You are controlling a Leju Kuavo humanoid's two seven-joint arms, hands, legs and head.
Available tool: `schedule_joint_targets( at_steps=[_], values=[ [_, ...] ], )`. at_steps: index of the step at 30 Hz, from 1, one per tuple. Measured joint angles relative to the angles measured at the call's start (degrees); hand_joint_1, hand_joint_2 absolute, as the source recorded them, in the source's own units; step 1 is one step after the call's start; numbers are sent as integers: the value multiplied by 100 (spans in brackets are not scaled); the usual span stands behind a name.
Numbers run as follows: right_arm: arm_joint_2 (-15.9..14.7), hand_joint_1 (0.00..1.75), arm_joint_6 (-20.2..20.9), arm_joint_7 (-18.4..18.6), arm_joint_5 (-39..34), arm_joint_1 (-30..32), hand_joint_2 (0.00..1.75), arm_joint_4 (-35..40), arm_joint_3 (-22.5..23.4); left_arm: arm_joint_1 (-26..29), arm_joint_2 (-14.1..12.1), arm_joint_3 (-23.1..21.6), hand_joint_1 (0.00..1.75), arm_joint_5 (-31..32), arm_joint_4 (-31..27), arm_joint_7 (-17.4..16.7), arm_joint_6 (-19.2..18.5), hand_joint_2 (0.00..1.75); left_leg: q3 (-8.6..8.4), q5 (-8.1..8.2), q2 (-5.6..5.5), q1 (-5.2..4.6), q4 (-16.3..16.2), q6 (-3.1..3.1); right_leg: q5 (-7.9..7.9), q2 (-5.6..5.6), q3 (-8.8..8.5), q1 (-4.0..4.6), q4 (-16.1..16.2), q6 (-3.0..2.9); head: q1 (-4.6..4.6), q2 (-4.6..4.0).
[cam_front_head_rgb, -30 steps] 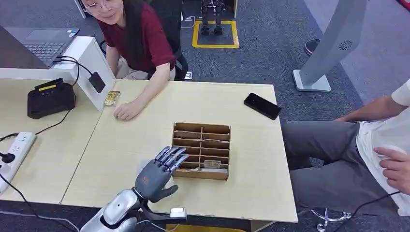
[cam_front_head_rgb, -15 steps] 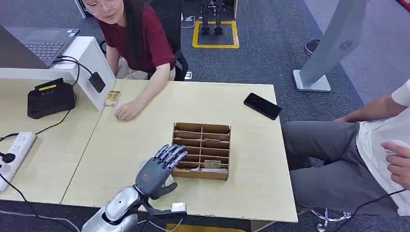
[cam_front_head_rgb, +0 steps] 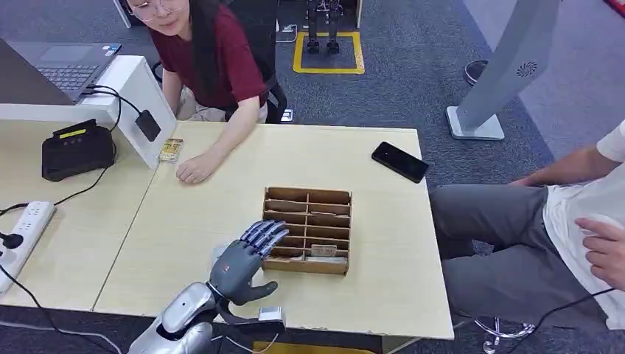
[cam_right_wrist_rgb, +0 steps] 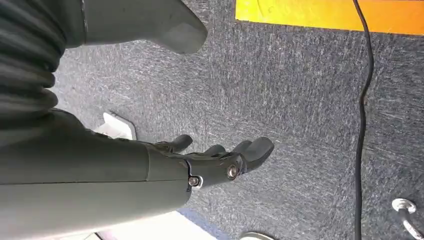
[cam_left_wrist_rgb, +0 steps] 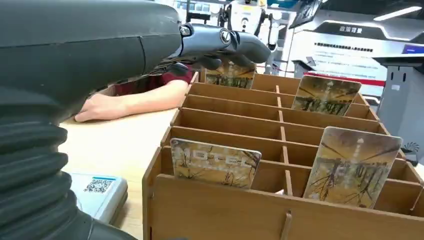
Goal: Pass the card to the sensor for recognition and then transmit it.
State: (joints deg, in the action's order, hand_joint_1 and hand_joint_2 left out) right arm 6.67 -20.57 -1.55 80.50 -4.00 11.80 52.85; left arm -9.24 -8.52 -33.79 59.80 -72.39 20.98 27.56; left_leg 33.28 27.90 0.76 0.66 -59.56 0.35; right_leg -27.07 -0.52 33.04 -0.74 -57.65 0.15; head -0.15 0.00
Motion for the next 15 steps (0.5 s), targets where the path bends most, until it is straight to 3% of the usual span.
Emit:
schedule_joint_targets(
  at_steps=[15],
  values=[
    [2,0,0,-11,2,0,175,0,41,20,0,0,0,72,0,-59,4,175,0,0,0,0,0,0,0,0,0,0,0,0,0,0]
  ],
)
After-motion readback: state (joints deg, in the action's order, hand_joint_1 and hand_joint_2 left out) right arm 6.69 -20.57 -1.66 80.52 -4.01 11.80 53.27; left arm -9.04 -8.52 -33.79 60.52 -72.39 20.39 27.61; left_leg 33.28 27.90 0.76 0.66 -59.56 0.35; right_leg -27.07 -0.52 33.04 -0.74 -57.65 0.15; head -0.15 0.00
